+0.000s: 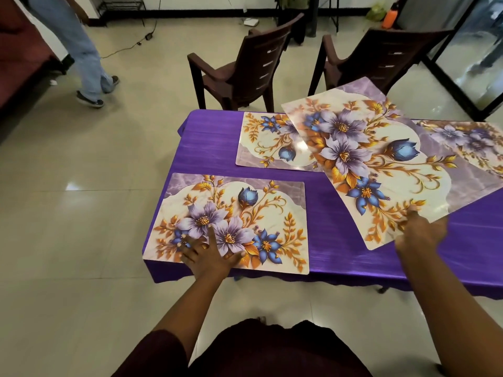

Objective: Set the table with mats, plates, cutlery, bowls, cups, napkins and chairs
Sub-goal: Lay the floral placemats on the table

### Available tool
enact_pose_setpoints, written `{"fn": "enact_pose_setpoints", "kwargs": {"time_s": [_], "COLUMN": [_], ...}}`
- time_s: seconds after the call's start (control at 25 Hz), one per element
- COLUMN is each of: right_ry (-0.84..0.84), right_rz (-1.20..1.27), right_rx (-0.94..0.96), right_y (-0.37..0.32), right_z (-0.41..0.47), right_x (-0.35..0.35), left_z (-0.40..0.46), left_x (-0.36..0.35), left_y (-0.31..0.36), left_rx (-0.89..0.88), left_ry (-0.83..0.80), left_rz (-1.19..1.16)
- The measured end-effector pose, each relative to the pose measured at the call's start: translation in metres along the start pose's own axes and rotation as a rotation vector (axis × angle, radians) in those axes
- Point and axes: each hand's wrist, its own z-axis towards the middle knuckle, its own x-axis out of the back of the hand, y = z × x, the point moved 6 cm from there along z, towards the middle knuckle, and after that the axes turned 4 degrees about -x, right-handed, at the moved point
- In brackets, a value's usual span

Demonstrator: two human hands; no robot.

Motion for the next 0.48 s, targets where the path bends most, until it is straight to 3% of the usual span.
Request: {"fn": "enact_pose_setpoints", "kwargs": {"time_s": [0.48], "right_ry": [-0.016], "right_rz": [-0.085], "right_rx": [-0.001], "right_y": [0.008], "right_z": [-0.005], "right_x": [-0.004], "left_z": [0.006], "left_x": [0.001], "left_y": [0.011], "left_rx": [-0.017], "left_ry": [-0.015], "left_rz": [0.018]}}
